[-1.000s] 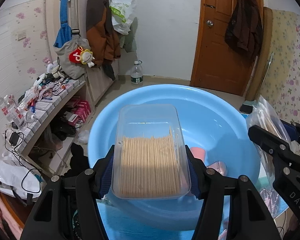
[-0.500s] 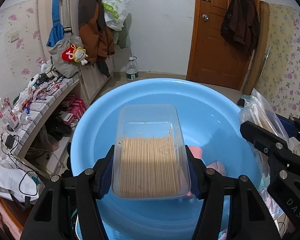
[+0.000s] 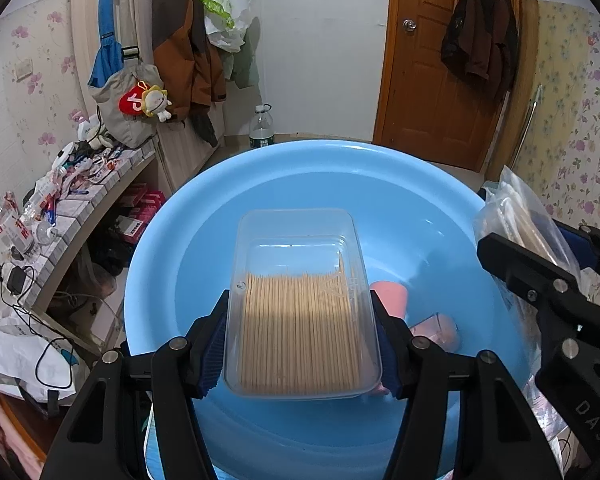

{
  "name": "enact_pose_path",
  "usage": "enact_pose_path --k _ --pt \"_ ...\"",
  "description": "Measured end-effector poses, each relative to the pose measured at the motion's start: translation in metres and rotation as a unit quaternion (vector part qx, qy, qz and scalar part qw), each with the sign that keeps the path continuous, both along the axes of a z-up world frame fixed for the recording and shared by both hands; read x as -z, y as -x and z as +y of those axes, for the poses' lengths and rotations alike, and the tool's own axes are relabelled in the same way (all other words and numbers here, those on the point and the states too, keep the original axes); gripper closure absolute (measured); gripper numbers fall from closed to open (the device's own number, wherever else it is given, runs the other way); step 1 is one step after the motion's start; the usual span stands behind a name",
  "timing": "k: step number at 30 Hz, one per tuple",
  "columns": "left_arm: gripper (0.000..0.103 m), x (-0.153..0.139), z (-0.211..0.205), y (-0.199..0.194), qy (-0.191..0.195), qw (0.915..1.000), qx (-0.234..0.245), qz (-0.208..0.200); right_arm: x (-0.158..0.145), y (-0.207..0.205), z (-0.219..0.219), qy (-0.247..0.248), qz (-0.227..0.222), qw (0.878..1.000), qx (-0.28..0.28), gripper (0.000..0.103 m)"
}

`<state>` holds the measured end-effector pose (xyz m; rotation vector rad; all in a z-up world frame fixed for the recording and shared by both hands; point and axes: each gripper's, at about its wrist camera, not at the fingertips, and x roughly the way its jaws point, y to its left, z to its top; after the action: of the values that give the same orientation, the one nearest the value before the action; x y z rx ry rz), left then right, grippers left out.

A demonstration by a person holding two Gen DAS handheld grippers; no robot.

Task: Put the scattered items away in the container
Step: 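Lift and carry the toothpick box and cotton swab bag over the blue basin, then open the left gripper to drop the toothpick box into the basin, then lower the cotton swab bag into the basin and open the right gripper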

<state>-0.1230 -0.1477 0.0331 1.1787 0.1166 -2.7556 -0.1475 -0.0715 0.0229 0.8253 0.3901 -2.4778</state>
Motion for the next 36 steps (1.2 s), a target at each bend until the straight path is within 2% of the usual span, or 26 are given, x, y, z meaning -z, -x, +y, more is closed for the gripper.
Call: enact_pose_path --k 11,19,25,29,36 --pt "0.043 0.003 0.002 -0.002 0.003 1.0 0.007 0.002 0.006 0.002 -0.002 -0.004 -0.004 1.0 0.002 0.069" --pt "0.038 -0.003 0.001 -0.007 0.009 0.9997 0.007 0.02 0.006 0.003 -0.006 -0.006 -0.006 1.0 0.002 0.069" --pt "0.036 -0.007 -0.005 -0.014 0.01 0.9996 -0.001 0.026 0.005 0.0 -0.006 -0.007 -0.004 1.0 0.0 0.069" --pt "0.03 -0.016 -0.016 -0.022 0.012 0.9989 -0.012 0.044 0.005 0.0 -0.006 -0.008 -0.004 1.0 0.0 0.069" --pt "0.03 -0.018 -0.031 -0.029 0.006 0.9985 -0.029 0.046 0.007 -0.003 -0.01 -0.011 -0.007 1.0 -0.009 0.069"
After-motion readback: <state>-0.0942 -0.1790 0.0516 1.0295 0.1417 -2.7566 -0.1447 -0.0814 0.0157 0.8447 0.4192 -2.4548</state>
